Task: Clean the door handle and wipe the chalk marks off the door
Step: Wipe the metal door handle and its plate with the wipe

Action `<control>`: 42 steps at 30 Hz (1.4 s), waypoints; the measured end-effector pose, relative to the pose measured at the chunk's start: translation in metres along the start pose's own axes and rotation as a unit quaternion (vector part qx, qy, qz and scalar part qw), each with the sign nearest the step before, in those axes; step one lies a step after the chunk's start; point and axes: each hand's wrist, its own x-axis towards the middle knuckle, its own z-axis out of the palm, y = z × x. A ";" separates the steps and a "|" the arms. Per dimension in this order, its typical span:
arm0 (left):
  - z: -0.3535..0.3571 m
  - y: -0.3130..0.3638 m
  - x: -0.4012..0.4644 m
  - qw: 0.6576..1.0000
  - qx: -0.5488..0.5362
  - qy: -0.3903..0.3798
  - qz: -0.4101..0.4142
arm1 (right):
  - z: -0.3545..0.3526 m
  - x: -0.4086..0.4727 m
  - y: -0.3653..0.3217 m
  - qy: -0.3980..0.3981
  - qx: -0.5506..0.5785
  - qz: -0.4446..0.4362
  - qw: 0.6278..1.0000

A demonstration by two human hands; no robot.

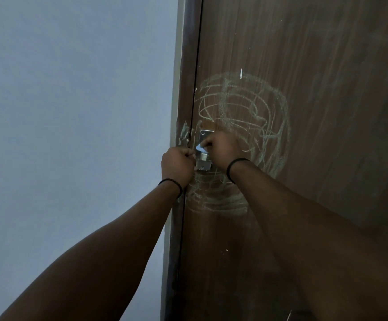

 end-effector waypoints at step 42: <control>0.005 0.018 0.009 0.985 0.127 -0.034 0.107 | -0.005 -0.031 0.033 0.070 0.069 -0.021 0.995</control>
